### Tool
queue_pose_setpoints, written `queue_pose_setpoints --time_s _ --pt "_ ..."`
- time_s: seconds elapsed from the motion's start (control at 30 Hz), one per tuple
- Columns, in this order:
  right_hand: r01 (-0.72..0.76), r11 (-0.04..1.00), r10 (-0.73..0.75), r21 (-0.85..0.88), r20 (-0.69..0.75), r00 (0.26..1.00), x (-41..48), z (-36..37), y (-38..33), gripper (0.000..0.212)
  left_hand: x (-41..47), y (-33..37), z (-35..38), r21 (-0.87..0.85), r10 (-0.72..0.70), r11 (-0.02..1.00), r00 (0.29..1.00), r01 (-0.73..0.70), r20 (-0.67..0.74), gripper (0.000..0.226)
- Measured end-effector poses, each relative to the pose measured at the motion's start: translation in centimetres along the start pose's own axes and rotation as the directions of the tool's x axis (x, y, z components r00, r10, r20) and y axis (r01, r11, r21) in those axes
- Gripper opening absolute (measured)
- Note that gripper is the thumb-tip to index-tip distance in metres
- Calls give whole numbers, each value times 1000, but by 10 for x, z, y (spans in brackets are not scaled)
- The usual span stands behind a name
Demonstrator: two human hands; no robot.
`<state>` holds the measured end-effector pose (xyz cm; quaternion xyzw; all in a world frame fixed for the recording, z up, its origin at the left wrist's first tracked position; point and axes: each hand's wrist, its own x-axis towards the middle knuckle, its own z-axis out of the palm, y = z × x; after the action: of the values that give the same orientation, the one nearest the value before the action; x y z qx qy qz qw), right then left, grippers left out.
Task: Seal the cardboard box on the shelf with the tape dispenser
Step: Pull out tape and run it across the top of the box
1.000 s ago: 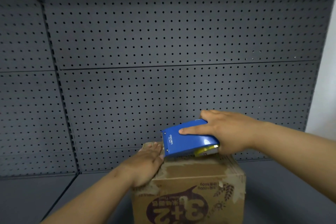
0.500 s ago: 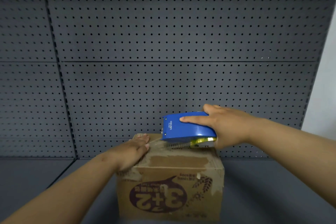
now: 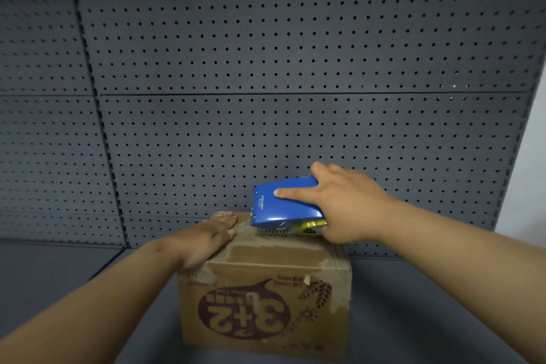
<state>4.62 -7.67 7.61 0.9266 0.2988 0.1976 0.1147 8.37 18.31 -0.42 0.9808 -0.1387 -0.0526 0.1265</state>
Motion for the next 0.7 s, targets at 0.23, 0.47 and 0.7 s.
queue_pose_setpoints --time_s 0.23,0.47,0.7 --pt "31 999 -31 -21 -44 999 2 7 10 87 2 -3 0 -17 -9 1000 1000 9 6 55" --pt "46 997 -47 64 6 999 -15 13 44 87 -5 6 -3 -17 -15 1000 1000 14 -2 54" --pt "-24 994 11 108 126 992 -43 23 77 87 -4 5 -2 -18 -37 999 999 37 17 55"
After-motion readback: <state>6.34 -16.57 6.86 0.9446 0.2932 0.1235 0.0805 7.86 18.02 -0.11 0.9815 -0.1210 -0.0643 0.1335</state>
